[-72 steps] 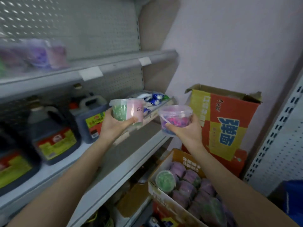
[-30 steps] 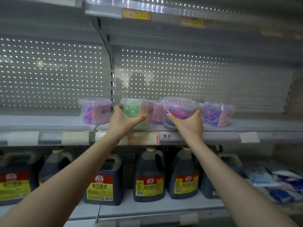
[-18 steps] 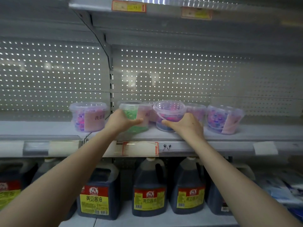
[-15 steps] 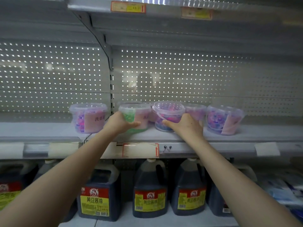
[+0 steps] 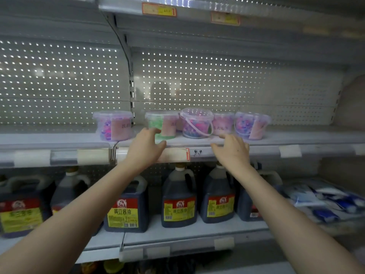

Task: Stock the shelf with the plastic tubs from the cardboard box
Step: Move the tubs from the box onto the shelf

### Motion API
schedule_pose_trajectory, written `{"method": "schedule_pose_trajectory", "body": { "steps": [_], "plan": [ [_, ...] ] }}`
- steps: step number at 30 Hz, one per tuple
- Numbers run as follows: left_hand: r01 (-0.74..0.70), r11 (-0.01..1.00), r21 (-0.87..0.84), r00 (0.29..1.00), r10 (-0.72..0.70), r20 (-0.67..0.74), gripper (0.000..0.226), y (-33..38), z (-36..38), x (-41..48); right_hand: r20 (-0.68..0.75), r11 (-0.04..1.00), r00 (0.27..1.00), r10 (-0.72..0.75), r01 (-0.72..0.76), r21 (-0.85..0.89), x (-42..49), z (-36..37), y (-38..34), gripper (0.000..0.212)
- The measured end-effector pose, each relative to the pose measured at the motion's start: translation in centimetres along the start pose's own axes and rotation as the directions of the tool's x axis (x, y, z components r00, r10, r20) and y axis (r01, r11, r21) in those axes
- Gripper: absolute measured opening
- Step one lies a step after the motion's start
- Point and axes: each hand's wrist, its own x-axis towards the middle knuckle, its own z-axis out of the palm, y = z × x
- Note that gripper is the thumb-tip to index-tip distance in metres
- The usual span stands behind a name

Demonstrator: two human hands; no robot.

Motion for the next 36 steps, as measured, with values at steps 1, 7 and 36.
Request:
{"method": "schedule_pose_trajectory", "body": {
  "steps": [1, 7, 36],
  "plan": [
    [-0.015, 1.000, 0.006, 1.000, 0.015, 0.017, 0.046, 0.2, 0.2, -1.0, 0.009, 1.000, 1.000, 0.003, -0.003, -0.012, -1.1, -0.4, 0.5, 0.043],
    [-0.110, 0.990, 0.089, 0.981, 0.095, 0.167, 0.041, 1.1, 3.1, -6.0, 0.047, 0.988, 0.999, -0.007, 0.014, -0.156, -7.7, -1.7, 5.4, 0.041],
    [-0.542, 0.828, -0.144, 0.485, 0.448, 0.751, 0.044, 17.7, 32.1, -24.3, 0.050, 0.665, 0.758, 0.651, -0.537, -0.519, -37.0, -8.6, 35.9, 0.033]
  ]
}}
